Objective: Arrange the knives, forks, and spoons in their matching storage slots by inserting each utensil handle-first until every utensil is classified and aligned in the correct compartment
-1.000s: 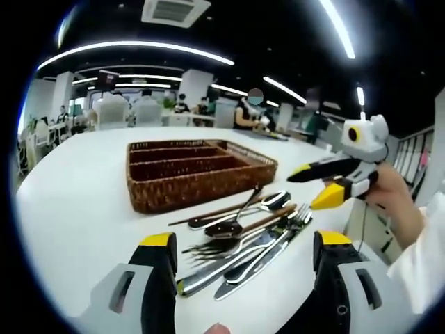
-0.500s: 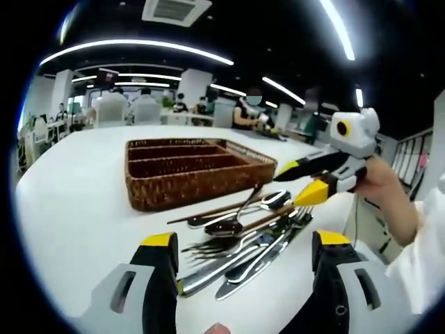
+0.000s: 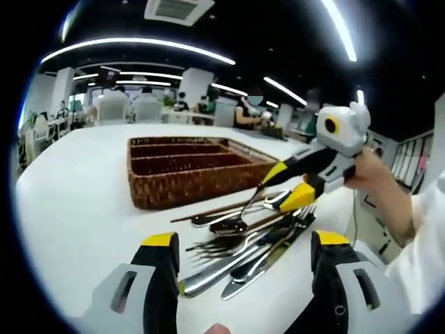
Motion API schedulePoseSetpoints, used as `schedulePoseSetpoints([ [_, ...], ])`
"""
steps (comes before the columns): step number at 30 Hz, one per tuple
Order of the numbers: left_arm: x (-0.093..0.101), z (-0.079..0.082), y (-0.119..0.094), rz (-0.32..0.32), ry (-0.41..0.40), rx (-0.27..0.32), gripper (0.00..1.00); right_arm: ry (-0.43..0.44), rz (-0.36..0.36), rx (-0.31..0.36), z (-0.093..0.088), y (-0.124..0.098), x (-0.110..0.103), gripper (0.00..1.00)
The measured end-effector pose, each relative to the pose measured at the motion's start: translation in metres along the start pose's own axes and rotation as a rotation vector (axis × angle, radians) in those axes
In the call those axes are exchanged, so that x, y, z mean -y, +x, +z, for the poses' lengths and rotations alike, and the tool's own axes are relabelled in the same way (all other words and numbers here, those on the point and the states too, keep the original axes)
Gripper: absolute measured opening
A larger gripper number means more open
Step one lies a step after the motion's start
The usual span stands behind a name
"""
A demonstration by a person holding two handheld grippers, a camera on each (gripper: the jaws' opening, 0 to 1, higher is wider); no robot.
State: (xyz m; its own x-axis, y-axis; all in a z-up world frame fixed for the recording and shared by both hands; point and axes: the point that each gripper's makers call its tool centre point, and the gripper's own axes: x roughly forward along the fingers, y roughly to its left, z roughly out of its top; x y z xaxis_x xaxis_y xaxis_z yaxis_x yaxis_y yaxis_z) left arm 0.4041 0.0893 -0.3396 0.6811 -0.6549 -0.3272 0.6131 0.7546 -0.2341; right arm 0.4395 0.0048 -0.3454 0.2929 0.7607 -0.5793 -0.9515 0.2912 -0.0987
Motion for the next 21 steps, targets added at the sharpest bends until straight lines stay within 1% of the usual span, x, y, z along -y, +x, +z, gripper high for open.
schedulePoseSetpoints([
  [6, -0.002, -0.001, 0.000, -0.001, -0.007, -0.003, 0.77, -0.046, 0.033, -0.033, -0.003, 0.008, 0.005, 0.27],
  [9, -0.001, 0.000, 0.000, -0.003, -0.008, -0.001, 0.77, -0.077, 0.070, -0.056, -0.004, 0.012, 0.001, 0.26],
  [11, -0.002, -0.001, 0.000, -0.003, -0.009, -0.002, 0.77, -0.104, 0.077, -0.065, -0.003, 0.014, 0.000, 0.25],
  [14, -0.002, -0.001, 0.001, -0.002, -0.011, 0.000, 0.77, -0.115, 0.093, -0.066, -0.001, 0.017, -0.001, 0.25],
  [17, -0.003, -0.001, 0.001, -0.001, -0.013, -0.002, 0.77, -0.159, 0.116, -0.094, -0.003, 0.019, -0.001, 0.22],
  [21, -0.003, -0.001, 0.001, -0.002, -0.014, -0.003, 0.77, -0.180, 0.131, -0.113, -0.003, 0.021, 0.000, 0.19],
])
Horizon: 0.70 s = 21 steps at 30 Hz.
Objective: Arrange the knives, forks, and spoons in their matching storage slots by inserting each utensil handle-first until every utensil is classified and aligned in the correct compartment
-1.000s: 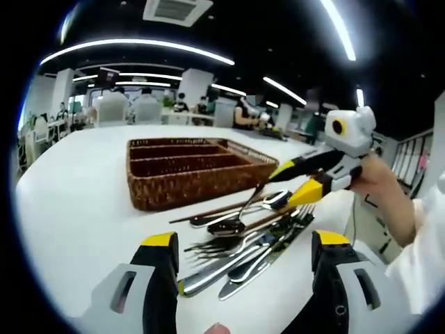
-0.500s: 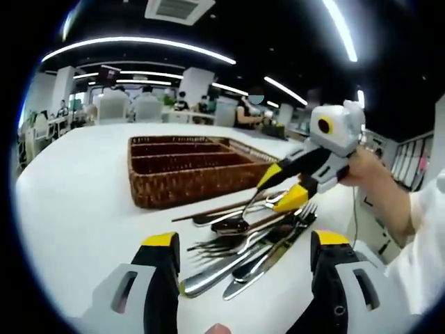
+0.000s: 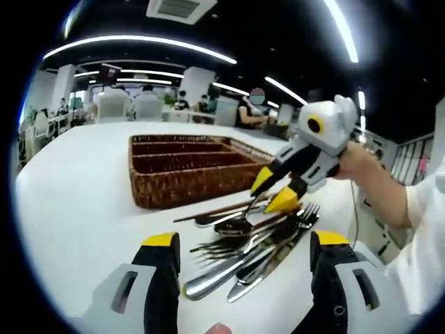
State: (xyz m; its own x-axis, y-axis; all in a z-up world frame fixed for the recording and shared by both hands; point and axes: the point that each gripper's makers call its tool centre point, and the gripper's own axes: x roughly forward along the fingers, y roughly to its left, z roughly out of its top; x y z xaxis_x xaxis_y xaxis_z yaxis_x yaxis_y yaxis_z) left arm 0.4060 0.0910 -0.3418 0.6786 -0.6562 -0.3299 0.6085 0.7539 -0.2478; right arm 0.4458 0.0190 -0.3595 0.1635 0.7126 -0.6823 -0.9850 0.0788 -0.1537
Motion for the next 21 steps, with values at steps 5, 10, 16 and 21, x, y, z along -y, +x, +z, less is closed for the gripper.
schedulePoseSetpoints([
  [5, 0.000, 0.000, 0.001, 0.000, -0.001, -0.003, 0.76, -0.037, 0.033, -0.031, -0.001, 0.003, 0.003, 0.15],
  [10, 0.000, -0.001, 0.001, -0.001, -0.003, -0.005, 0.76, -0.063, 0.062, -0.067, -0.004, 0.007, 0.002, 0.14],
  [16, -0.001, -0.002, 0.002, -0.002, -0.007, -0.008, 0.76, -0.086, 0.085, -0.103, -0.008, 0.010, 0.004, 0.11],
  [21, -0.002, -0.002, 0.002, -0.001, -0.011, -0.011, 0.76, -0.103, 0.106, -0.127, -0.009, 0.013, 0.003, 0.10],
])
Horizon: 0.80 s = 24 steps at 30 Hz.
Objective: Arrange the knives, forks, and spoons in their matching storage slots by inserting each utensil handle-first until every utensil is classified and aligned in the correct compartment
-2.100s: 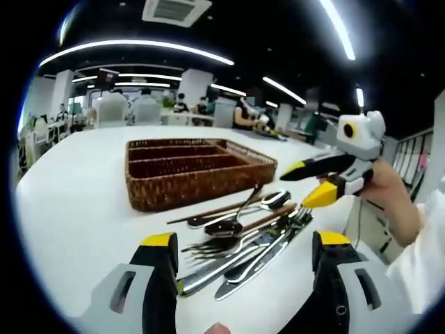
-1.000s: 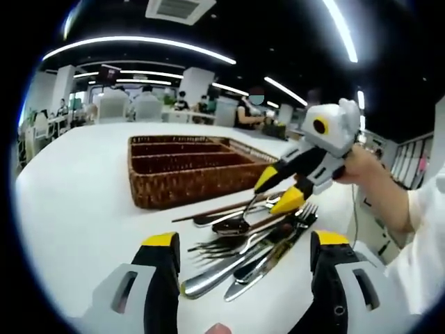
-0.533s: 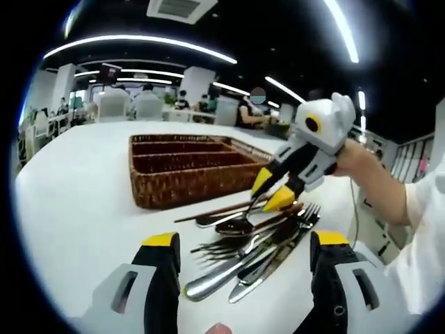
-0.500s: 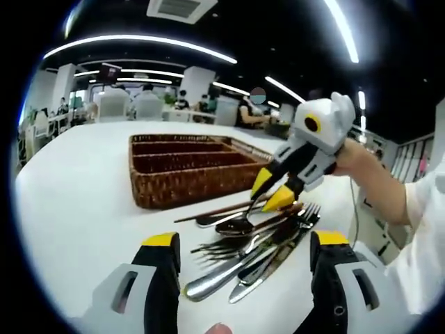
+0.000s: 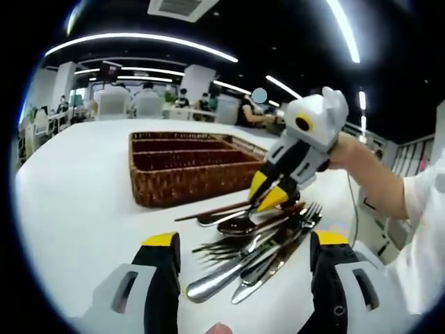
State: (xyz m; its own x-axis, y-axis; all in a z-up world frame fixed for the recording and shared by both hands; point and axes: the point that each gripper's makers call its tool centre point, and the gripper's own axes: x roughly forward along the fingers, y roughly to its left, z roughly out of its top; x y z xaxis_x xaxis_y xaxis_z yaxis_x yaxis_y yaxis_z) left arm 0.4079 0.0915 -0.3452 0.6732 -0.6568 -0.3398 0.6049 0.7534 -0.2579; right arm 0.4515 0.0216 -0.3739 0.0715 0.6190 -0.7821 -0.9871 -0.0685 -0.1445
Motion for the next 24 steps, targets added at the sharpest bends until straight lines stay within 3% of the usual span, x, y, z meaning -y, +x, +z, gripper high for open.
schedulePoseSetpoints([
  [24, -0.0017, 0.0009, 0.0015, 0.001, -0.012, -0.002, 0.76, -0.057, 0.066, -0.081, -0.0060, 0.0038, 0.0034, 0.05],
])
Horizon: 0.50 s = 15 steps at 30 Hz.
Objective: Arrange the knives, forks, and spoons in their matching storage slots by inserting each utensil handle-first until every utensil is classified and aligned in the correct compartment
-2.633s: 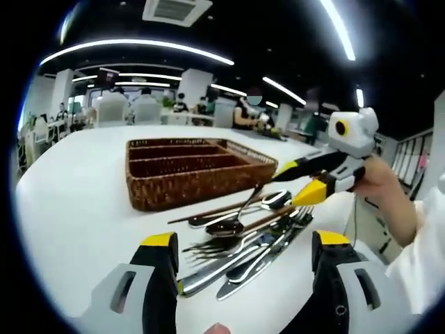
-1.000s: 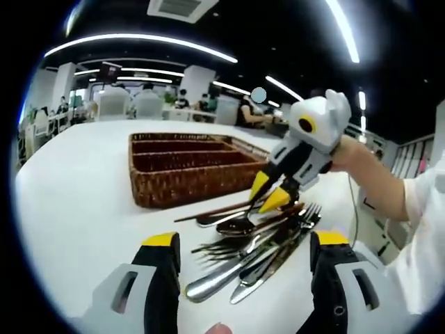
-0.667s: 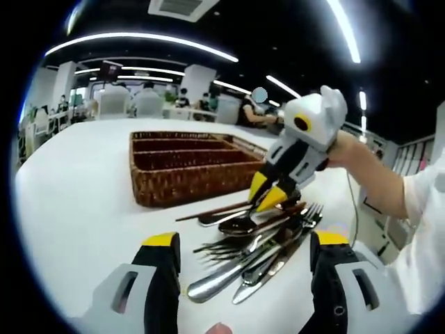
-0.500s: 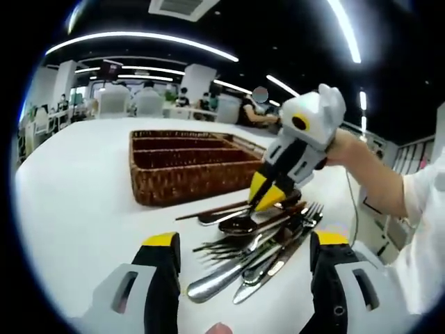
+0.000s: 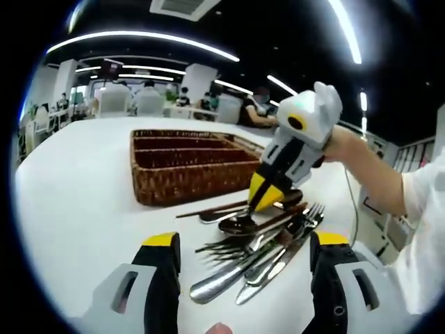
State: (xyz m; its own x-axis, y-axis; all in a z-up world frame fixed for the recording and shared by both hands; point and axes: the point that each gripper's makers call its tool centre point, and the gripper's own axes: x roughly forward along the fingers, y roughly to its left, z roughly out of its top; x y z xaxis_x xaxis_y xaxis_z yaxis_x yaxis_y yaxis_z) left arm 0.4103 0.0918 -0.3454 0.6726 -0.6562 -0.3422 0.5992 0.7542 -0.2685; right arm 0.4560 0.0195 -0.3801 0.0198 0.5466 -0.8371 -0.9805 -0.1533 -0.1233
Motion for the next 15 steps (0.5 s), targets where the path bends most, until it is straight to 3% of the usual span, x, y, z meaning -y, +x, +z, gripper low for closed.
schedulePoseSetpoints([
  [15, -0.0019, 0.0017, 0.0007, 0.000, 0.000, 0.002, 0.76, 0.013, -0.018, 0.013, 0.0033, -0.0022, 0.0082, 0.03],
])
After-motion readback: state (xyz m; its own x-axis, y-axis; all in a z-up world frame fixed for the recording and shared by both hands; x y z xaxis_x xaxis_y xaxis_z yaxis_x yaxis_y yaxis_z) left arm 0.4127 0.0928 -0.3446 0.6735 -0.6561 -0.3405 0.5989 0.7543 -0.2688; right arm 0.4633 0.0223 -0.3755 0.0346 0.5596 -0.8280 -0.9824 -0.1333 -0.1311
